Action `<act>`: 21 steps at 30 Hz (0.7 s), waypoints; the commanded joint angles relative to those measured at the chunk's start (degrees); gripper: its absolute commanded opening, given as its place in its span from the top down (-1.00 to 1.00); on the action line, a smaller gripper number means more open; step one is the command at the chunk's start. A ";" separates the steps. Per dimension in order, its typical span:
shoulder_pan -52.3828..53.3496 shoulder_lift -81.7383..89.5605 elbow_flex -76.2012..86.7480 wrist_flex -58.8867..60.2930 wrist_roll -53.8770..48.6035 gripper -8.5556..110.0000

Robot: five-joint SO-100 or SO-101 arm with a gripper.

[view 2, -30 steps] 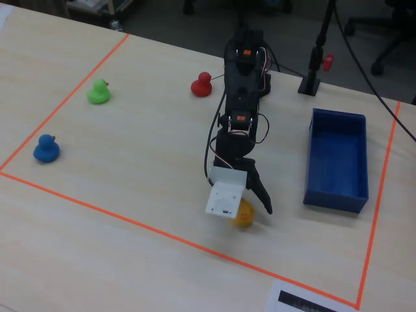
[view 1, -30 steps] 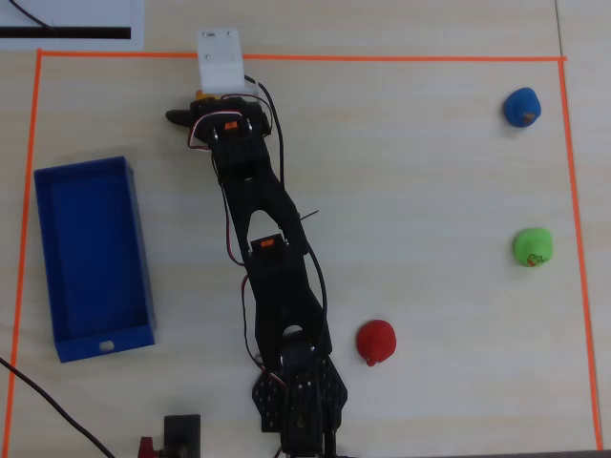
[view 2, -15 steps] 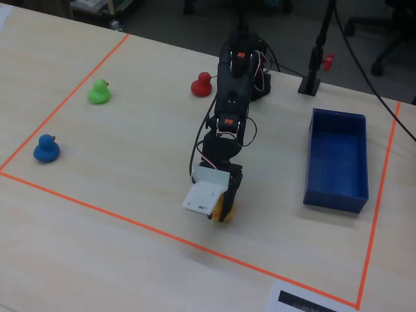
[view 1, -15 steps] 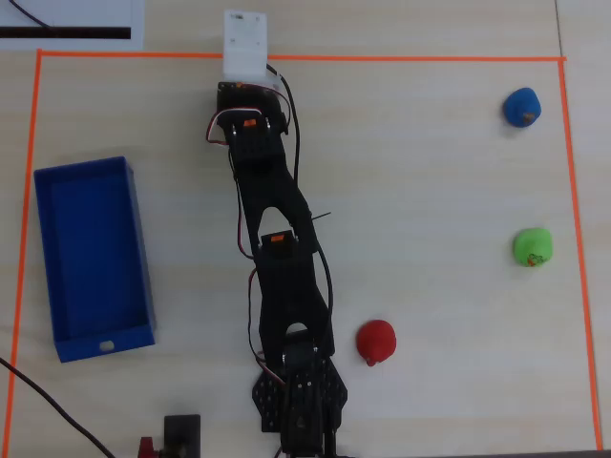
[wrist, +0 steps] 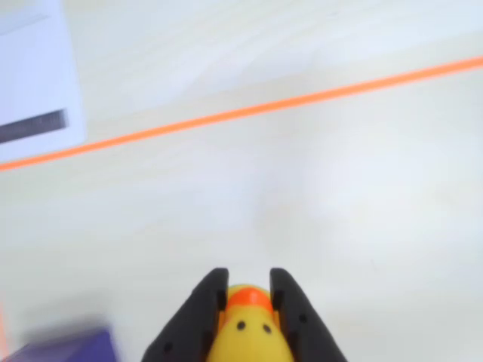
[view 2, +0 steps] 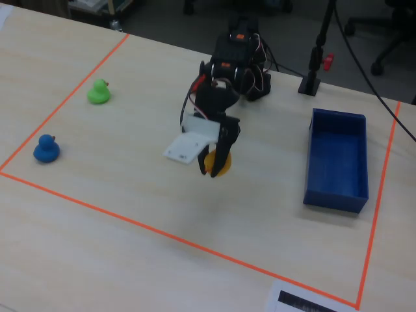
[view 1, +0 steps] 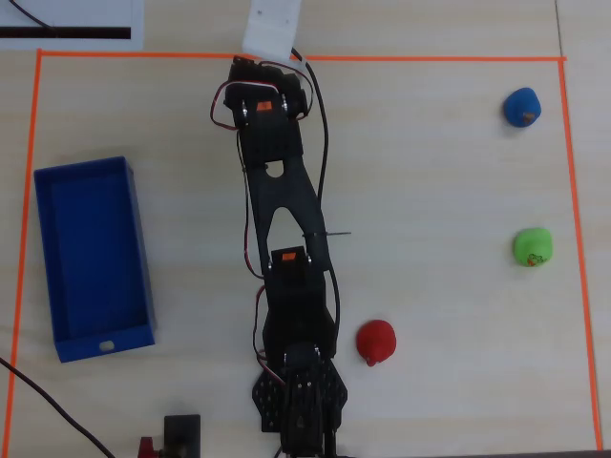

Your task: Grasp yellow duck and put it into box.

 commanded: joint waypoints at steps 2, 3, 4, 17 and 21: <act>-5.36 17.40 -0.79 20.13 7.03 0.86; -7.29 19.95 1.23 22.76 9.23 0.86; -9.32 22.24 3.69 24.70 11.51 0.86; -40.34 16.88 10.37 27.51 39.37 0.86; -46.05 12.74 6.42 23.91 38.85 0.86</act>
